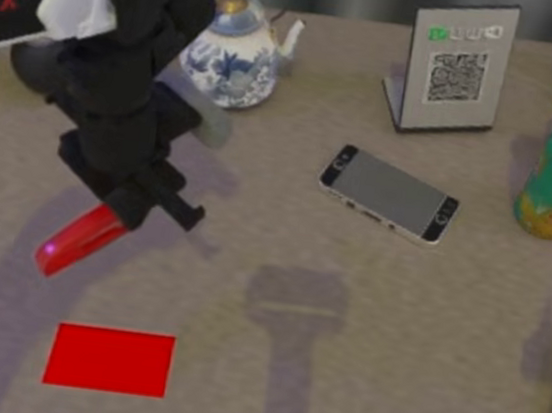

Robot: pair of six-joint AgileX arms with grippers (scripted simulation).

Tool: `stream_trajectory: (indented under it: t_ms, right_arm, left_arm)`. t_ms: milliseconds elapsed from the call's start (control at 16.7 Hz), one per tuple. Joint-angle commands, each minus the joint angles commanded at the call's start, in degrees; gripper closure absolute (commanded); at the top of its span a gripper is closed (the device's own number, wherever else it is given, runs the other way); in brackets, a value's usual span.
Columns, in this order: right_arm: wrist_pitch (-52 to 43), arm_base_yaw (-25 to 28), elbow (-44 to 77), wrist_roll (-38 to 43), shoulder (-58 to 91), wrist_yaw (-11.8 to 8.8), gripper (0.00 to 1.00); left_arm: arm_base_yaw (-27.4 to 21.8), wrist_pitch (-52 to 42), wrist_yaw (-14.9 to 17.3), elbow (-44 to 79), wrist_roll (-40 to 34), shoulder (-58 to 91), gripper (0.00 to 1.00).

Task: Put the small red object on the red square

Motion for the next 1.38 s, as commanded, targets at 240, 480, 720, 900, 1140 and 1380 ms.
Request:
stream_trajectory:
  t_ms: [240, 480, 720, 900, 1140, 1380]
  right_arm:
    - [0.0, 0.0, 0.0, 0.0, 0.0, 0.0, 0.00]
    - [0.0, 0.0, 0.0, 0.0, 0.0, 0.0, 0.00]
    - [0.0, 0.0, 0.0, 0.0, 0.0, 0.0, 0.00]
    - [0.0, 0.0, 0.0, 0.0, 0.0, 0.0, 0.00]
    - [0.0, 0.0, 0.0, 0.0, 0.0, 0.0, 0.00]
    - [0.0, 0.0, 0.0, 0.0, 0.0, 0.0, 0.00]
  left_arm:
    - [-7.7, 1.1, 0.0, -6.9, 19.2, -5.5, 1.00]
    - [-12.9, 2.6, -0.1, -11.7, 30.2, -10.3, 1.00]
    - [-14.0, 3.0, -0.2, -12.6, 32.1, -11.3, 1.00]
    - [-13.7, 3.1, -0.2, -12.6, 32.1, -11.1, 1.00]
    - [-12.6, 9.2, -0.2, -17.4, 33.1, -9.7, 1.00]
    - [-11.0, 20.1, -0.1, -25.2, 34.8, -7.0, 1.00]
